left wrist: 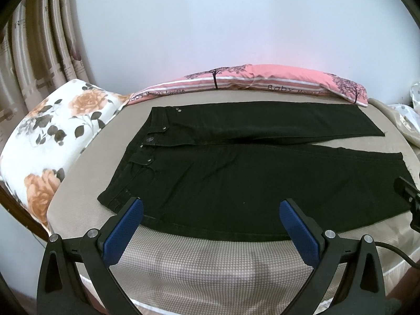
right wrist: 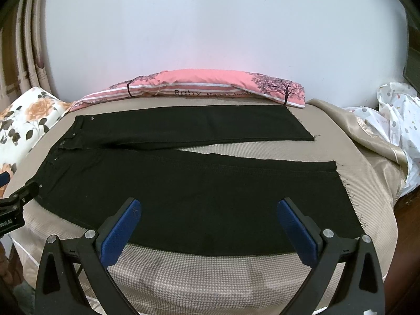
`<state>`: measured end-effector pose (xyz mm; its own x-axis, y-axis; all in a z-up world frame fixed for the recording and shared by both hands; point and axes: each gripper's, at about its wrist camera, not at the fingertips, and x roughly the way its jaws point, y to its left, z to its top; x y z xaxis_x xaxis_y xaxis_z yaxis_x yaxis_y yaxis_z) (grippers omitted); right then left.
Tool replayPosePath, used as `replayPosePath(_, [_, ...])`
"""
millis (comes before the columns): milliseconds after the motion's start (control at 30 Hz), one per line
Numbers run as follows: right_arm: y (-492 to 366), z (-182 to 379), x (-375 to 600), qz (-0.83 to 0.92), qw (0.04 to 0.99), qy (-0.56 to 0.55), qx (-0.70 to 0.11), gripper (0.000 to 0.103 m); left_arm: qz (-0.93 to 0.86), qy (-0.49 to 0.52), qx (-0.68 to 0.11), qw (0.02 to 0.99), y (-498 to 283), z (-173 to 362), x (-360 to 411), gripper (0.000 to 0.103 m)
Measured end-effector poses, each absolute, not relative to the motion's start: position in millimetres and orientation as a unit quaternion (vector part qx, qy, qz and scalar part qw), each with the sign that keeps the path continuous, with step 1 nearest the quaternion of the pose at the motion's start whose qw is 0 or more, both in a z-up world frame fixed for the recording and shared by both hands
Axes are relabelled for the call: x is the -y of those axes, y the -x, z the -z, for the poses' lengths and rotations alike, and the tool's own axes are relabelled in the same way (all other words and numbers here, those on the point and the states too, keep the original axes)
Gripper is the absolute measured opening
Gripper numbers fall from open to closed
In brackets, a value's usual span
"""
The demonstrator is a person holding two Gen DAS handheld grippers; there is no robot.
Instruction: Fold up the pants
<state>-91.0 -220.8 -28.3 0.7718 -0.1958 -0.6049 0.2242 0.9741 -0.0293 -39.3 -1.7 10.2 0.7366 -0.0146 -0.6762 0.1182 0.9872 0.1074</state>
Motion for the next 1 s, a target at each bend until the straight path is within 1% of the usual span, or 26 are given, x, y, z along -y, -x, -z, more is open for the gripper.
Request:
replayPosePath(533, [87, 34, 218, 0.107, 0.938, -0.024, -0.327, 0.103, 0.035, -0.072, -0.364, 0.928, 39, -7, -2, 0.103])
replayPosePath(700, [86, 35, 218, 0.107, 0.938, -0.025, -0.330, 0.103, 0.037, -0.070, -0.367, 0.927, 45, 2, -7, 0.103])
replayPosePath(1000, [78, 38, 221, 0.107, 0.932, -0.039, -0.345, 0.103, 0.046, -0.065, -0.386, 0.919, 30, 4, -5, 0.103])
